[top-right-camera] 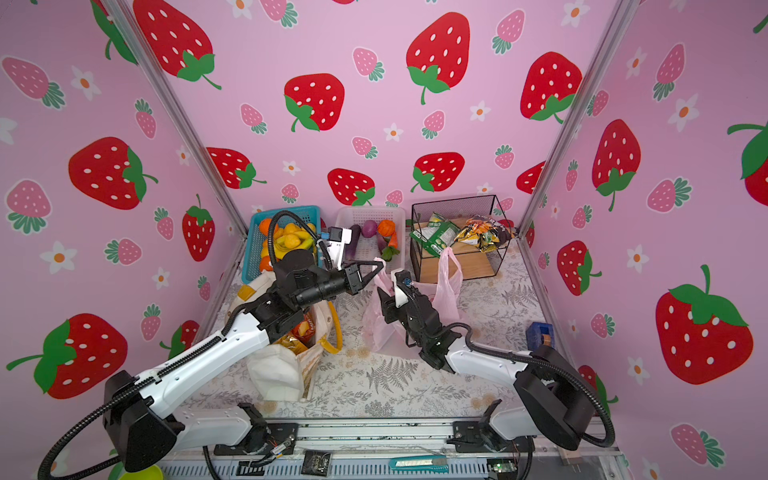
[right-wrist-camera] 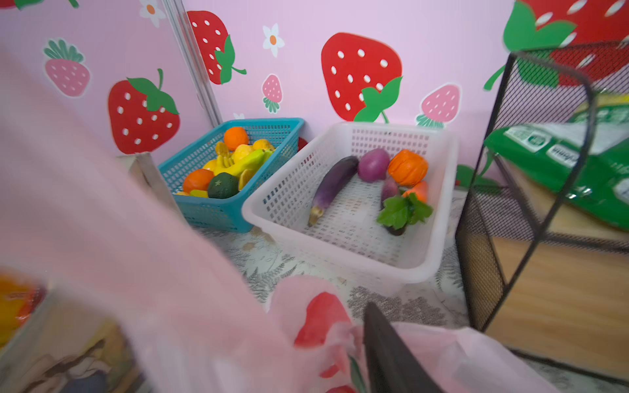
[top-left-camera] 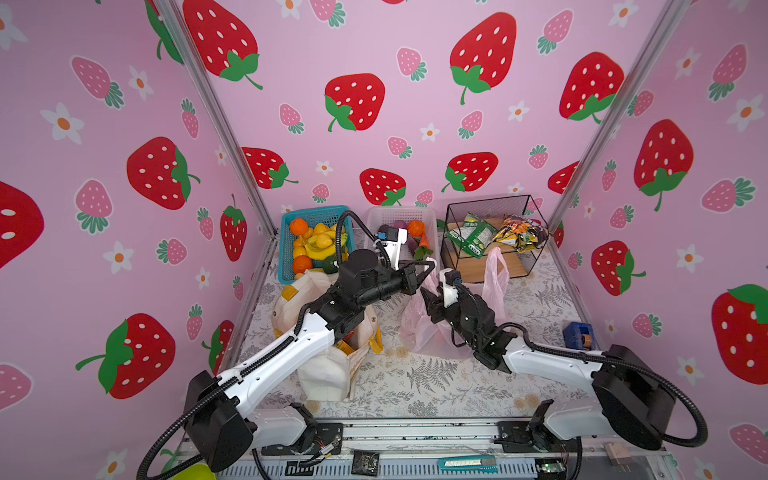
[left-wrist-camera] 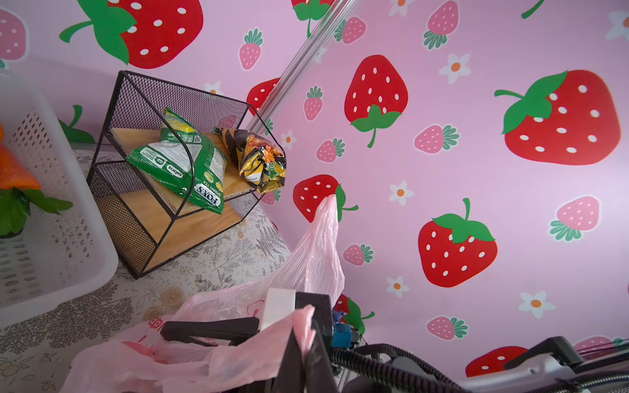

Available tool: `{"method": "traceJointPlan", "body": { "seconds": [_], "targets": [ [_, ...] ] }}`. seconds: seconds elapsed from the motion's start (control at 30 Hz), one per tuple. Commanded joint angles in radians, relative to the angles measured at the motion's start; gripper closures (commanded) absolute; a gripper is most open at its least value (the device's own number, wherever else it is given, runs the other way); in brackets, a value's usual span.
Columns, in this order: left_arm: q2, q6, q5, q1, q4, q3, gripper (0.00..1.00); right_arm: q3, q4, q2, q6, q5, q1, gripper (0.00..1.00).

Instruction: Place the mixed food into the grocery bags and tie them

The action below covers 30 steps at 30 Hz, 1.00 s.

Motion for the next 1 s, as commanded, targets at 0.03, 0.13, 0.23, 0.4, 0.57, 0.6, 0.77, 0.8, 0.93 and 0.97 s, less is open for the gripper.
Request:
{"method": "traceJointPlan", "body": {
  "seconds": [0.03,0.13,0.23,0.4,0.57,0.6,0.77,0.8,0.93,0.97],
  "targets": [
    [-0.006,0.027,0.021,0.006,0.026,0.063,1.0,0.018,-0.073,-0.066,-0.126,-0.299,-0.056,0.18],
    [-0.004,0.032,0.027,0.007,0.023,0.066,1.0,0.045,-0.137,-0.1,-0.19,-0.466,-0.1,0.09],
    [-0.004,0.035,0.03,0.009,0.019,0.069,1.0,0.073,-0.193,-0.124,-0.232,-0.61,-0.15,0.05],
    [-0.003,0.035,0.038,0.009,0.016,0.072,1.0,0.131,-0.259,-0.127,-0.276,-0.774,-0.223,0.03],
    [-0.006,0.036,0.039,0.009,0.015,0.072,1.0,0.186,-0.281,-0.086,-0.289,-0.919,-0.27,0.09],
    [-0.006,0.038,0.04,0.009,0.013,0.073,1.0,0.195,-0.282,-0.076,-0.287,-0.934,-0.271,0.12],
    [-0.005,0.042,0.045,0.011,0.009,0.073,1.0,0.218,-0.275,-0.03,-0.275,-0.983,-0.271,0.36],
    [-0.006,0.044,0.045,0.011,0.009,0.073,1.0,0.217,-0.273,-0.023,-0.277,-0.983,-0.273,0.42],
    [-0.008,0.042,0.049,0.014,0.011,0.075,1.0,0.177,-0.221,0.012,-0.257,-0.969,-0.273,0.63],
    [-0.007,0.044,0.05,0.015,0.01,0.074,1.0,0.161,-0.206,0.02,-0.249,-0.96,-0.273,0.7]
  ]
}}
